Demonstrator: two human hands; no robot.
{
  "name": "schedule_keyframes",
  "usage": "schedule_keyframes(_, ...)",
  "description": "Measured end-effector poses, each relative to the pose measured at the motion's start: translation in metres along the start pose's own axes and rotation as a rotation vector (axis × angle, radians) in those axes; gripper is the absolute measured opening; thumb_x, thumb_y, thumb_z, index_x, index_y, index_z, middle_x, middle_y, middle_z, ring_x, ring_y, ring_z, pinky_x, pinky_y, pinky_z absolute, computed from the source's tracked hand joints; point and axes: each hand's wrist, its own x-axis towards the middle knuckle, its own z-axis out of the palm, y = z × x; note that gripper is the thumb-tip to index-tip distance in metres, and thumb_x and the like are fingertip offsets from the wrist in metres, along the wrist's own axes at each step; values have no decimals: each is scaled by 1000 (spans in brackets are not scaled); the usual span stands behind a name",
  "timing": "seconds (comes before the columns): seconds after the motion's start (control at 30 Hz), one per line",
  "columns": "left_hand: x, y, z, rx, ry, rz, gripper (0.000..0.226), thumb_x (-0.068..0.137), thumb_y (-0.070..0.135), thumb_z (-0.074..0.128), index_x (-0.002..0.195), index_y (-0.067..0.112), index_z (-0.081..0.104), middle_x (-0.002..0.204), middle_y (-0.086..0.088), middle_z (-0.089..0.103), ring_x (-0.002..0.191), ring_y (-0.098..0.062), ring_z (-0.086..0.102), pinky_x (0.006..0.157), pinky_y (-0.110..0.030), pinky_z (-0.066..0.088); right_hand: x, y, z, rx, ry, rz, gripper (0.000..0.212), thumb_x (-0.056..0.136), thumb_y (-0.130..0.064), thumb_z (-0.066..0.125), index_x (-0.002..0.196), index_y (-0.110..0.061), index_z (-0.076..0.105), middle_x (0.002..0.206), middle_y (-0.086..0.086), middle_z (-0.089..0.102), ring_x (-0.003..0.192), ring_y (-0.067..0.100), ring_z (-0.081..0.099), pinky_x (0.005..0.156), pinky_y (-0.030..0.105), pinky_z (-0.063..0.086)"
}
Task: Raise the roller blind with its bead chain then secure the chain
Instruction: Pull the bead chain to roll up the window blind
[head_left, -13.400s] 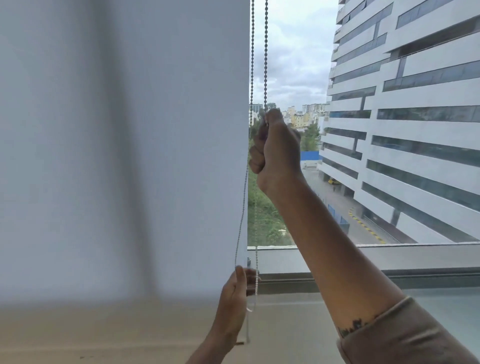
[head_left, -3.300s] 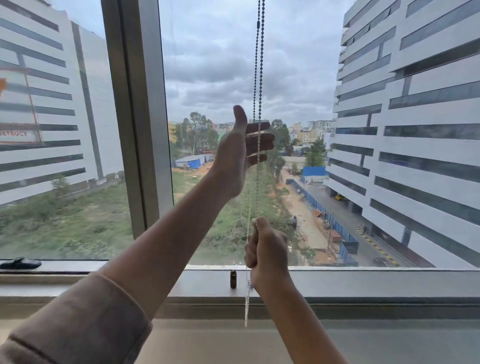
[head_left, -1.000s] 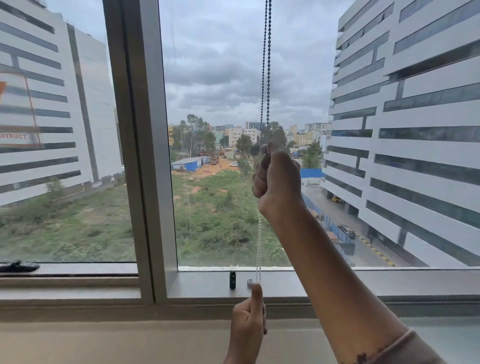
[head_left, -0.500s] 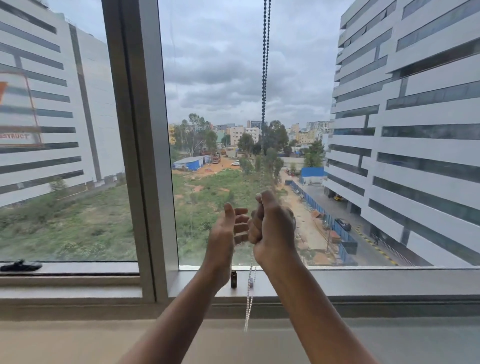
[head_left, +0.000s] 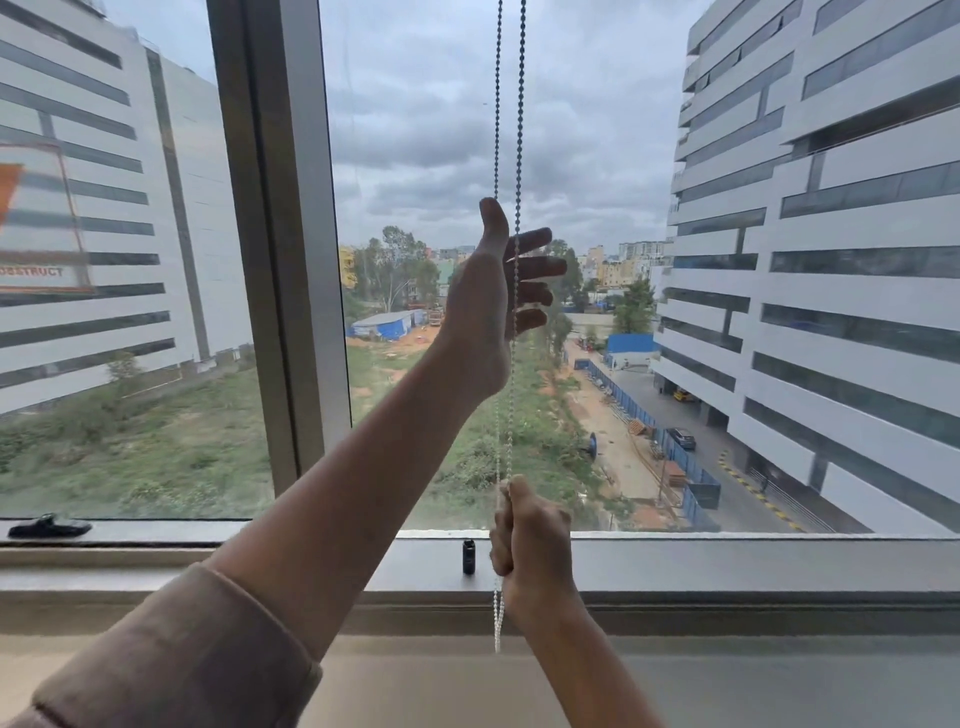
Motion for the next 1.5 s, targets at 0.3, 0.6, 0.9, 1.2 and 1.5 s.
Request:
schedule_keyframes(0.3, -26, -34, 3, 27, 218, 155, 78, 110, 62, 47, 43, 23, 41, 44, 0, 31, 34, -14, 20, 38, -17, 36, -5, 29, -17, -147, 76, 40, 67, 100, -5, 56, 39, -25, 37, 38, -3, 29, 30, 11, 22, 34, 17, 20)
schedule_keyframes(0.6, -39, -41, 4, 26, 224, 249, 65, 111, 54, 52, 60, 15, 39, 49, 0, 26, 36, -13, 19, 44, -24, 14, -2, 24, -24, -366, -91, 89, 36, 94, -33, 55, 61, -21, 62, 60, 1, 58, 51, 10, 48, 61, 30, 35)
schedule_keyframes(0.9, -41, -39, -1, 3, 206, 232, 66, 111, 53, 52, 54, 25, 35, 41, 10, 27, 30, -9, 20, 39, -17, 18, 14, -39, 3, -121, -260, 126, 49, 109, -32, 43, 71, -15, 68, 68, 7, 67, 59, 19, 63, 63, 35, 44)
schedule_keyframes(1.2, -44, -38, -3, 3, 195, 227, 66, 111, 54, 51, 55, 24, 33, 41, 8, 26, 31, -10, 19, 39, -17, 21, 0, -74, 21, 36, -207, 74, 56, 109, -31, 52, 54, -22, 50, 45, -6, 39, 37, 10, 27, 37, 24, 20)
schedule_keyframes(1.5, -48, -41, 3, 3, 137, 181, 69, 110, 56, 53, 48, 26, 41, 44, 6, 26, 32, -11, 18, 41, -20, 19, -14, -60, 26, 15, -56, -120, 65, 106, -21, 55, 42, -25, 45, 36, -6, 31, 30, 11, 20, 37, 19, 18)
